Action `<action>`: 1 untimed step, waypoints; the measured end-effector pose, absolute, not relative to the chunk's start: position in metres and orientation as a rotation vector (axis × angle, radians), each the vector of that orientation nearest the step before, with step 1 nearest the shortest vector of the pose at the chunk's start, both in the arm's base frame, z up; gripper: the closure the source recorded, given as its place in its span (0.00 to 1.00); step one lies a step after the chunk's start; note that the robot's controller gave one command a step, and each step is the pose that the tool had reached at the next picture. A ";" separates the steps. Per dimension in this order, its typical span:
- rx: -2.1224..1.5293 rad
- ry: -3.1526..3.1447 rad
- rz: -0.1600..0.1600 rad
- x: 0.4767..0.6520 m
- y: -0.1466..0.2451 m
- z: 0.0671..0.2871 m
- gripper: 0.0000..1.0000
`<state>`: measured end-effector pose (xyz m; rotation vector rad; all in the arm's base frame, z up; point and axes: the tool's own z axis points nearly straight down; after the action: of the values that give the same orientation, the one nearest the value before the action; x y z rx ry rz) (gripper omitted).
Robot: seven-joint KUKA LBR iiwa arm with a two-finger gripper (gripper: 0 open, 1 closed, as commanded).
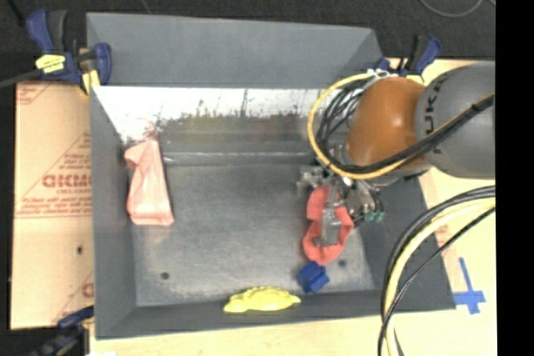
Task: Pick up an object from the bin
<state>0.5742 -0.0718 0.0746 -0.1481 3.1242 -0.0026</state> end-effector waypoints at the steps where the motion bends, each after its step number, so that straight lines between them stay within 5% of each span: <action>1: -0.302 3.113 -0.007 0.551 -0.096 0.072 0.00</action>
Offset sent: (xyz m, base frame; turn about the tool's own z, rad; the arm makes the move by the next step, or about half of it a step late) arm -0.0311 -0.0484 -0.0046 -0.1783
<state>0.5509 -0.0963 0.0719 -0.3017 3.1134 -0.0073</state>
